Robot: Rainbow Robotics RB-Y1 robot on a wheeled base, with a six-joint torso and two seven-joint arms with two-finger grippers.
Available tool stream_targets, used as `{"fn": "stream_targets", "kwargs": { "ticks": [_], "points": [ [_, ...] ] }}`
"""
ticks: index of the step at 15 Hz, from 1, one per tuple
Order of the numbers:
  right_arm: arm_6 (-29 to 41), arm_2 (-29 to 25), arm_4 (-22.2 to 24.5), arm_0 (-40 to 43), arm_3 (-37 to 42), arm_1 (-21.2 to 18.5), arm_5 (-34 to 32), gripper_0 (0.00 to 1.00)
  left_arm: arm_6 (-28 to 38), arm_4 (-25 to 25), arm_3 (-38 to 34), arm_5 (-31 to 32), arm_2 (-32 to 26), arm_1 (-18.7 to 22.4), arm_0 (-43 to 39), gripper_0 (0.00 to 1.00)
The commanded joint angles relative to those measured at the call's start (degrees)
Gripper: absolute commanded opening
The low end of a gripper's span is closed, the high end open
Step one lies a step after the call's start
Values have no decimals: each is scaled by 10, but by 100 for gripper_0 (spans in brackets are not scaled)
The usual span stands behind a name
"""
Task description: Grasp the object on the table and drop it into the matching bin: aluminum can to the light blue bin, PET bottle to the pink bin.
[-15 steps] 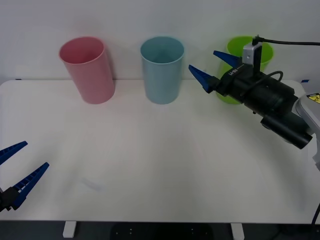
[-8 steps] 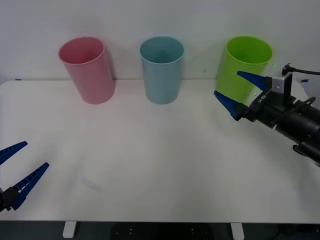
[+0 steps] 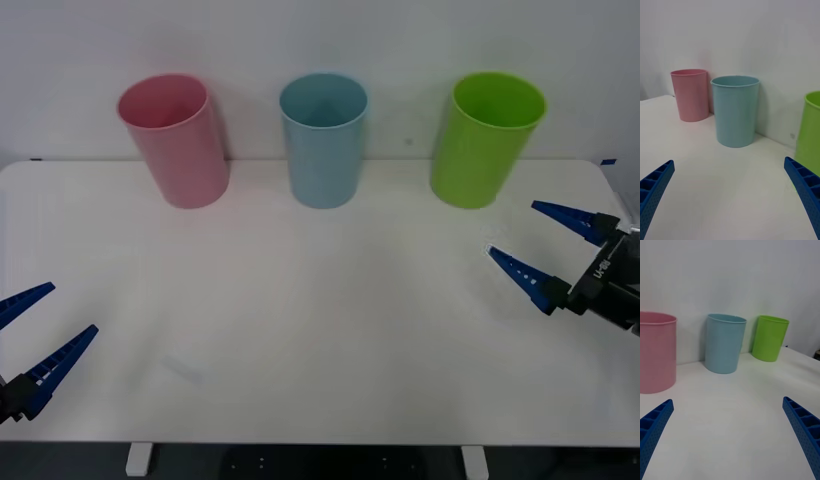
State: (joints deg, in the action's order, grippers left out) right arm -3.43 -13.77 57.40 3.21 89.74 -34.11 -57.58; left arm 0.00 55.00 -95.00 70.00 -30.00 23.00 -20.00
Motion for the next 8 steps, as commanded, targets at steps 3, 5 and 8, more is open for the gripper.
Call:
{"fn": "stream_targets", "kwargs": {
  "ticks": [3, 5, 8],
  "points": [
    [7, -50, -7, 108, 54, 0, -32, 100, 0, 0, 0, 0, 0, 0, 0, 100],
    [7, -65, -11, 145, 70, 0, -41, 100, 0, 0, 0, 0, 0, 0, 0, 100],
    [7, -74, -11, 165, 76, 0, -51, 100, 0, 0, 0, 0, 0, 0, 0, 100]
  ]
}}
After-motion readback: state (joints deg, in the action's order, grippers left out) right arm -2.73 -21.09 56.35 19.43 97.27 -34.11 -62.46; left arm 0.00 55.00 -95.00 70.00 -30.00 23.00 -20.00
